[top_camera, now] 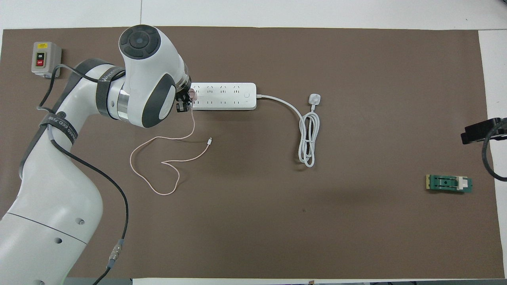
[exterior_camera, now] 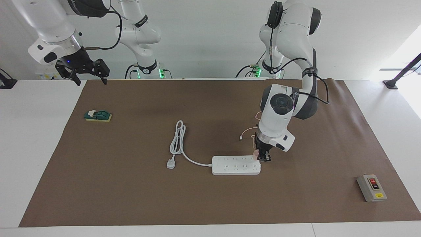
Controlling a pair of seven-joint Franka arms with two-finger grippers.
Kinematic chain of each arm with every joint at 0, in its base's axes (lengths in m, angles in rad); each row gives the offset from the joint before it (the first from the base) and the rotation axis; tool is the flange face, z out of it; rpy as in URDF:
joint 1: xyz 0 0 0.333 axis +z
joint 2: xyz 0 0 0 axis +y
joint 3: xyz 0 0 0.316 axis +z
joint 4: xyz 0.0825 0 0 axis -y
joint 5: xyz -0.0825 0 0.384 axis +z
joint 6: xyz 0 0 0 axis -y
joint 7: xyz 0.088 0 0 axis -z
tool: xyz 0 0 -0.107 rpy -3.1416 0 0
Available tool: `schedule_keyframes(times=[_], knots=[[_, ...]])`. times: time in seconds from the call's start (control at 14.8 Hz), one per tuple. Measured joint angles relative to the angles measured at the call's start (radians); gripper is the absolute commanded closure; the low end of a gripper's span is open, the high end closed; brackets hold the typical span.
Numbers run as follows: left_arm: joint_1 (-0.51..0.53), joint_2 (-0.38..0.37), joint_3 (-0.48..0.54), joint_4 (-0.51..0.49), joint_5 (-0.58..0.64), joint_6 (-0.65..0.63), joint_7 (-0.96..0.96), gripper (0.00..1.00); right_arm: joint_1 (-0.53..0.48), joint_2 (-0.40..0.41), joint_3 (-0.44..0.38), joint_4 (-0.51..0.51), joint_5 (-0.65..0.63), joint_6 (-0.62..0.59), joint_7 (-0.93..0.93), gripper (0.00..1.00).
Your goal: Plug charger into power strip
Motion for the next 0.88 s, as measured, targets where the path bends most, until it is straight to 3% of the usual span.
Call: schedule_keyframes(times=[0.88], knots=[[-0.019, 0.002, -0.001, -0.029, 0.007, 0.012, -0.019, 1.00, 0.000, 0.000, 0.000, 0.000, 0.000, 0.000, 0.000, 0.00]])
